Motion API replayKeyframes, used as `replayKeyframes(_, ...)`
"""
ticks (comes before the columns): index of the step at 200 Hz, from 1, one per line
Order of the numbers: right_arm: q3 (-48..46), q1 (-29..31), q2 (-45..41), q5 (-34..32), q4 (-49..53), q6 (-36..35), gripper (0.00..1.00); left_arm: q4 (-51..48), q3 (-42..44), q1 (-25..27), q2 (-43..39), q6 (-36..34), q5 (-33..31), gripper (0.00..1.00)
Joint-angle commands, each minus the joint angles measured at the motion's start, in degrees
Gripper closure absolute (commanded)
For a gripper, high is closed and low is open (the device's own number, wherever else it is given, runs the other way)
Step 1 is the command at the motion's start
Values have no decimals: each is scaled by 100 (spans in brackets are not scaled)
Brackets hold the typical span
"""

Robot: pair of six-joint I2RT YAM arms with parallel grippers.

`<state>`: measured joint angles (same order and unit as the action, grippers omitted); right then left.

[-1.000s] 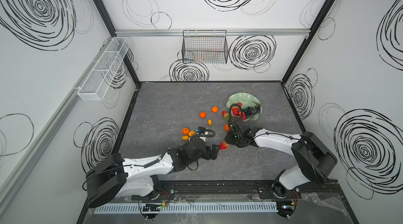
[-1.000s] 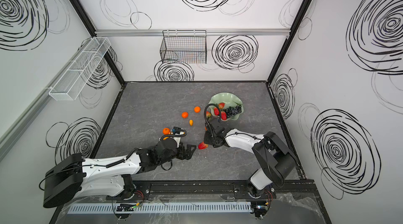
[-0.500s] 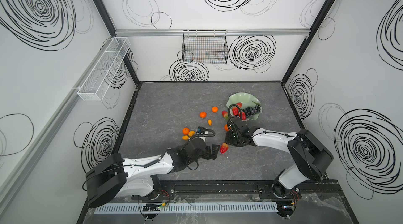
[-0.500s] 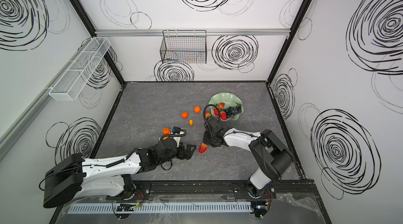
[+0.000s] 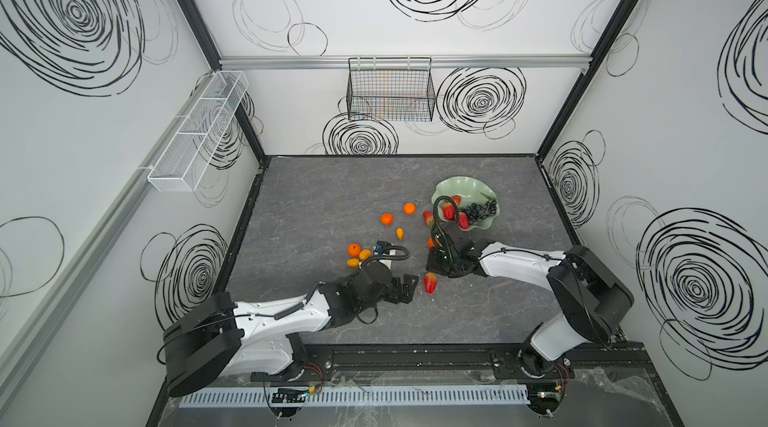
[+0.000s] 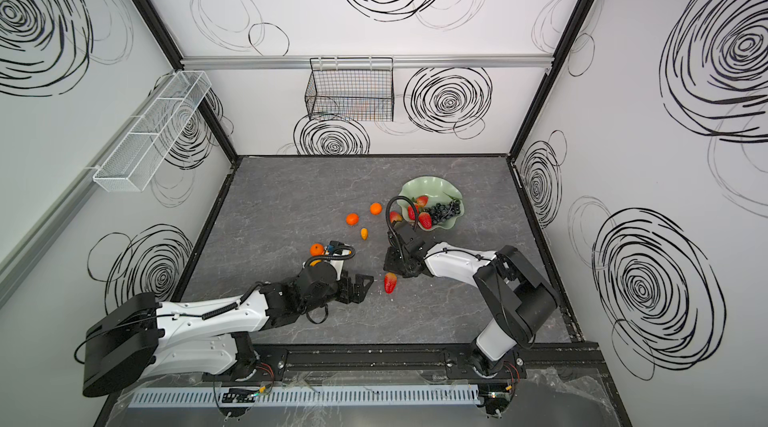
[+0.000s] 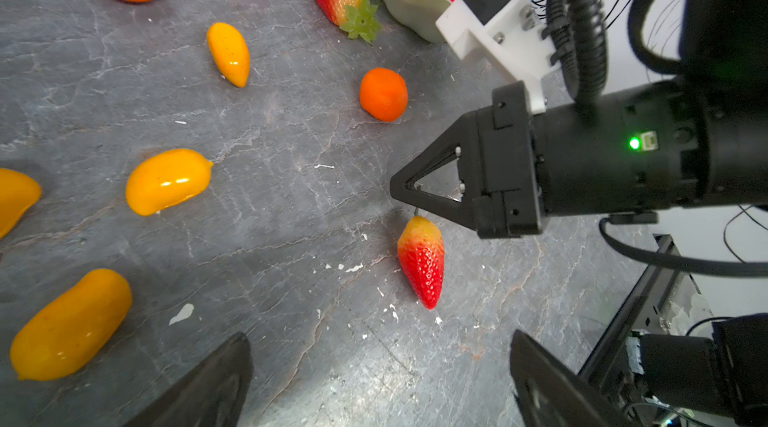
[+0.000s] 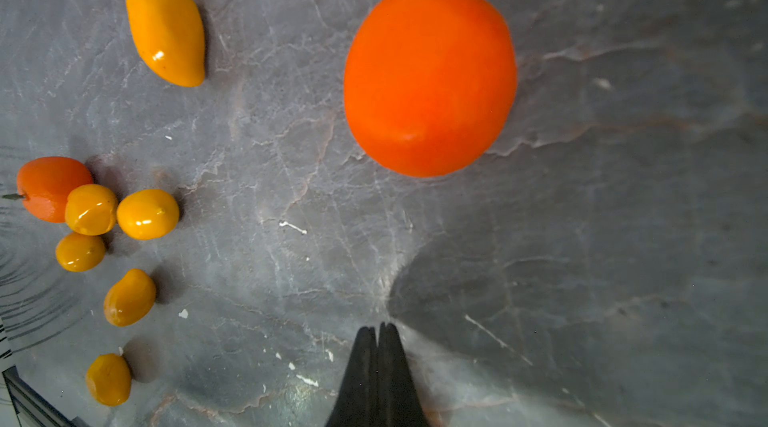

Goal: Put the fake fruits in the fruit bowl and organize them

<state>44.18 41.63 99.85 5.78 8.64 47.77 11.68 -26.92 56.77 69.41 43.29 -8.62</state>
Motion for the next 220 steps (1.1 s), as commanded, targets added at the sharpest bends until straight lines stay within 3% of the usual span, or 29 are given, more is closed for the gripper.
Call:
replayKeyframes(1,178,45,-169,-55,20,49,100,122,-10,-73,-132,4,-3,1)
replayKeyframes(114,-193,-129,-1862,-626,542,-142,100,21,141,-437,-588,-57,154,1)
replayKeyframes(176,-82,-1206,-2561,-648,1117,-853,100,206,-505,-579,111,-280,418,1)
replayKeyframes(220,539,-1955,-2400,-945,1752,-1574,100,440,-1167,-569,890,-370,578,1)
